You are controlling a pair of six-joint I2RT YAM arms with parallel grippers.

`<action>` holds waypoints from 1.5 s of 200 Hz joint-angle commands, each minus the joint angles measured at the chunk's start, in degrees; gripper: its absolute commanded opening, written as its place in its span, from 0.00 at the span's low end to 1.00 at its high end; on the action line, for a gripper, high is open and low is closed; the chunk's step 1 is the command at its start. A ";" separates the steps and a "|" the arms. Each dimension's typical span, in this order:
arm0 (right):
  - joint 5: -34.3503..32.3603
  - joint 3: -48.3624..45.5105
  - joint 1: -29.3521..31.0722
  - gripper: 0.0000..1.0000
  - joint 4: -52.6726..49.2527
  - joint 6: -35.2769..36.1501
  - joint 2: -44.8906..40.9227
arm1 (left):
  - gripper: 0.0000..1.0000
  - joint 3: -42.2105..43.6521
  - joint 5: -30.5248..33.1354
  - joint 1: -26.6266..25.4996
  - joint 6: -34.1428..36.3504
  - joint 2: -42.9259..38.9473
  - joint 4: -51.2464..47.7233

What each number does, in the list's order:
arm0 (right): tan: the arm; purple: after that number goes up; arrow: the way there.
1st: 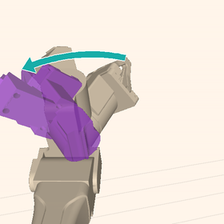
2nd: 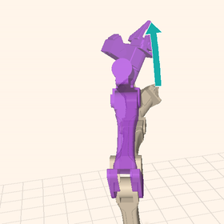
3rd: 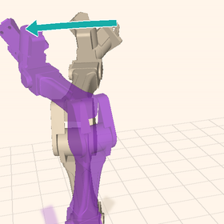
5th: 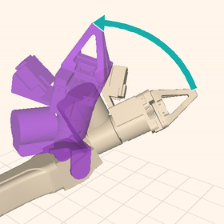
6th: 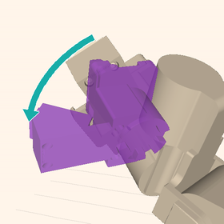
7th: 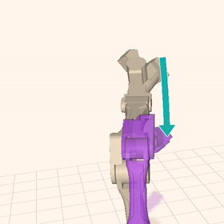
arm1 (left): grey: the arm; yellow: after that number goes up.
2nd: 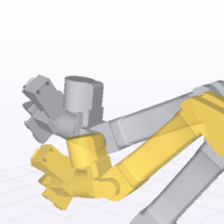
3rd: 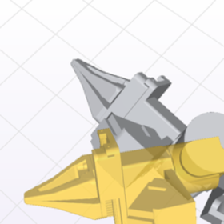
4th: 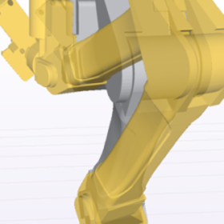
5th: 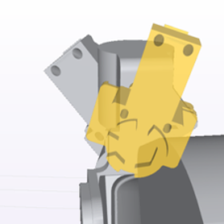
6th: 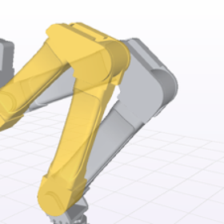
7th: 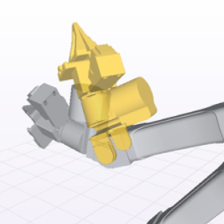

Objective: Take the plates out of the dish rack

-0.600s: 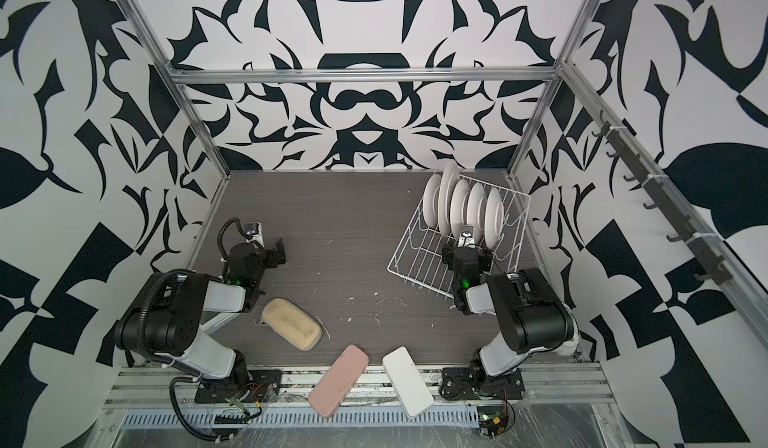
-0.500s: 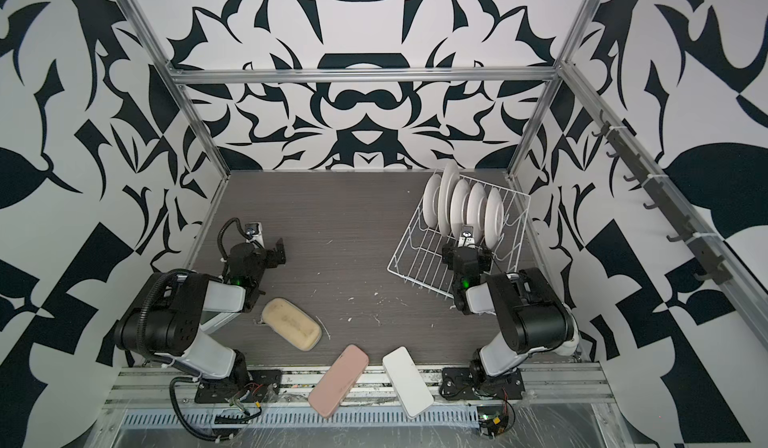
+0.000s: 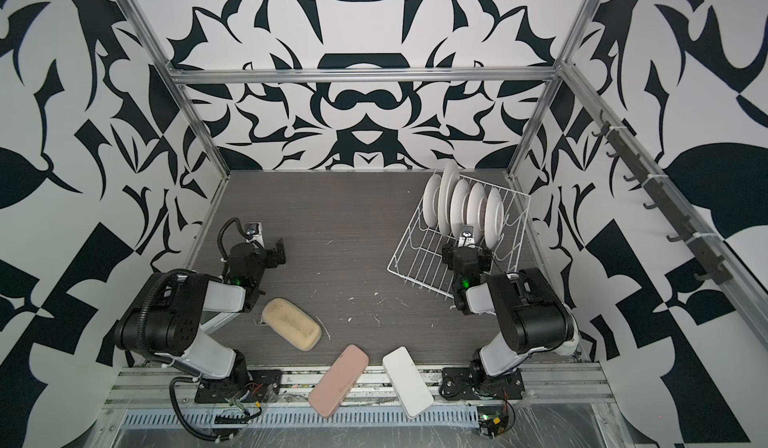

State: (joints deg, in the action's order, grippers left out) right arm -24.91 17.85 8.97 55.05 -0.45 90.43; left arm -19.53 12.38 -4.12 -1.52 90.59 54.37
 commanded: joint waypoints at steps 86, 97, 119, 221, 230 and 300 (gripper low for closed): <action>-0.83 1.38 -0.14 0.99 1.30 -0.61 -0.52 | 0.99 -0.67 -0.47 0.25 -0.24 -1.03 0.77; -0.79 1.28 -0.23 0.99 1.30 -0.61 -0.52 | 0.99 -0.60 -0.55 0.25 -0.24 -1.03 0.79; -0.78 1.31 -0.18 0.99 1.30 -0.65 -0.52 | 0.99 -0.68 -0.56 0.25 -0.23 -0.94 0.76; 0.22 1.94 -0.20 1.00 -3.24 -0.02 -4.68 | 0.99 5.43 4.85 -2.36 1.17 -1.86 11.99; 0.76 2.42 -0.18 1.00 -5.66 0.17 -6.45 | 0.99 5.85 4.82 -2.67 1.28 -1.73 13.02; 3.27 4.15 0.17 1.00 -17.43 -0.44 -18.61 | 0.99 4.47 7.22 -3.78 2.53 -3.35 10.09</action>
State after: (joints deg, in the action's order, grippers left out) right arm -22.85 19.62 8.99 42.26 -0.32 75.31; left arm -13.85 17.02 -7.09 0.10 89.86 66.11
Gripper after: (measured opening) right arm 0.996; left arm 0.993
